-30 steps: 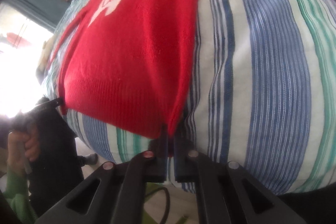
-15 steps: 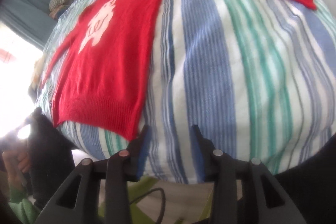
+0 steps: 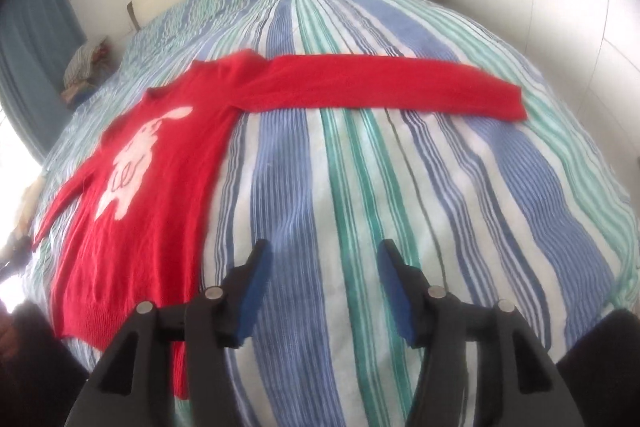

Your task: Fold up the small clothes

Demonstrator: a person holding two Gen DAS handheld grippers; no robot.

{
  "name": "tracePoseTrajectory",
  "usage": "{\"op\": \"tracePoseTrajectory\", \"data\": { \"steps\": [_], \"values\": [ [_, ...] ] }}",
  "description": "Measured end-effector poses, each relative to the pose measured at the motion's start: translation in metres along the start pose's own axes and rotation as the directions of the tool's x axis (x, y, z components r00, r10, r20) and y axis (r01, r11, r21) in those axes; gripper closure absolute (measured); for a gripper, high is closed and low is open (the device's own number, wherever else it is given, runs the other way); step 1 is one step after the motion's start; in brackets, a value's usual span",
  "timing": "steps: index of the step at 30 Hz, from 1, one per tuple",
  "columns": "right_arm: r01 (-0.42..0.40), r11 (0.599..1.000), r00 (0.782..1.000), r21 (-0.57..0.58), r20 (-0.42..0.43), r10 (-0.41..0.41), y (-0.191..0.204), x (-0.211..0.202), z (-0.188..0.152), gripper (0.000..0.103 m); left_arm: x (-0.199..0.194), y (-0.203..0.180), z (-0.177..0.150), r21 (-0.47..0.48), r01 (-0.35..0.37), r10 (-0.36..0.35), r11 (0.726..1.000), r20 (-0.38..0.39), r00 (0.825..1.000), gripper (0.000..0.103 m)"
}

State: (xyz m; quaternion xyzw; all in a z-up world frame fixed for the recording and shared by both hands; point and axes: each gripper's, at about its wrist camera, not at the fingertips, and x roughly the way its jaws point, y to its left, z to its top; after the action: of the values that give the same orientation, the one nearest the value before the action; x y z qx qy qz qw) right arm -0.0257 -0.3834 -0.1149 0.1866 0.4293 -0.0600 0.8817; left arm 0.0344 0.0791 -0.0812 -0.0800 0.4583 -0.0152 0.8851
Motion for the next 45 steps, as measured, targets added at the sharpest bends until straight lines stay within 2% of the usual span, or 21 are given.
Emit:
{"op": "tracePoseTrajectory", "data": {
  "steps": [3, 5, 9, 11, 13, 22, 35, 41, 45],
  "values": [
    [0.015, 1.0, 1.0, 0.016, -0.023, -0.014, -0.001, 0.008, -0.015, 0.049, 0.011, 0.015, -0.001, -0.023, -0.043, 0.043, 0.999, 0.0, 0.999, 0.017],
    [0.005, 1.0, 1.0, 0.027, 0.0, -0.005, -0.001, 0.006, -0.013, 0.049, 0.019, 0.025, 0.001, -0.047, -0.063, 0.063, 0.997, 0.001, 0.998, 0.017],
    [0.048, 0.999, 0.998, -0.008, 0.05, -0.047, 0.002, 0.005, -0.008, 0.049, 0.036, 0.044, 0.003, -0.099, -0.118, 0.119, 0.988, 0.004, 0.993, 0.017],
    [0.048, 0.999, 0.998, -0.002, 0.036, -0.047, 0.001, 0.011, -0.009, 0.049, 0.043, 0.053, 0.001, -0.121, -0.144, 0.142, 0.982, -0.021, 0.99, 0.017],
    [0.048, 0.999, 0.998, 0.002, 0.031, -0.048, 0.001, 0.013, -0.01, 0.049, 0.049, 0.059, -0.002, -0.142, -0.14, 0.134, 0.98, -0.052, 0.99, 0.017],
    [0.04, 0.999, 0.999, -0.012, 0.0, -0.04, 0.006, 0.023, -0.016, 0.049, 0.056, 0.045, -0.01, -0.054, -0.205, 0.201, 0.977, -0.066, 0.977, 0.011],
    [0.033, 0.999, 0.999, -0.007, -0.024, -0.033, 0.006, 0.031, -0.018, 0.045, 0.06, 0.044, -0.012, -0.031, -0.231, 0.228, 0.973, -0.081, 0.97, 0.009],
    [0.035, 0.999, 0.999, -0.01, -0.026, -0.035, 0.007, 0.031, -0.019, 0.044, 0.05, 0.047, -0.009, -0.068, -0.204, 0.202, 0.977, -0.043, 0.978, 0.009],
    [0.022, 1.0, 0.999, 0.003, -0.025, -0.022, 0.005, 0.029, -0.018, 0.044, 0.046, 0.049, -0.007, -0.074, -0.221, 0.221, 0.972, -0.016, 0.975, 0.009]
  ]
}}
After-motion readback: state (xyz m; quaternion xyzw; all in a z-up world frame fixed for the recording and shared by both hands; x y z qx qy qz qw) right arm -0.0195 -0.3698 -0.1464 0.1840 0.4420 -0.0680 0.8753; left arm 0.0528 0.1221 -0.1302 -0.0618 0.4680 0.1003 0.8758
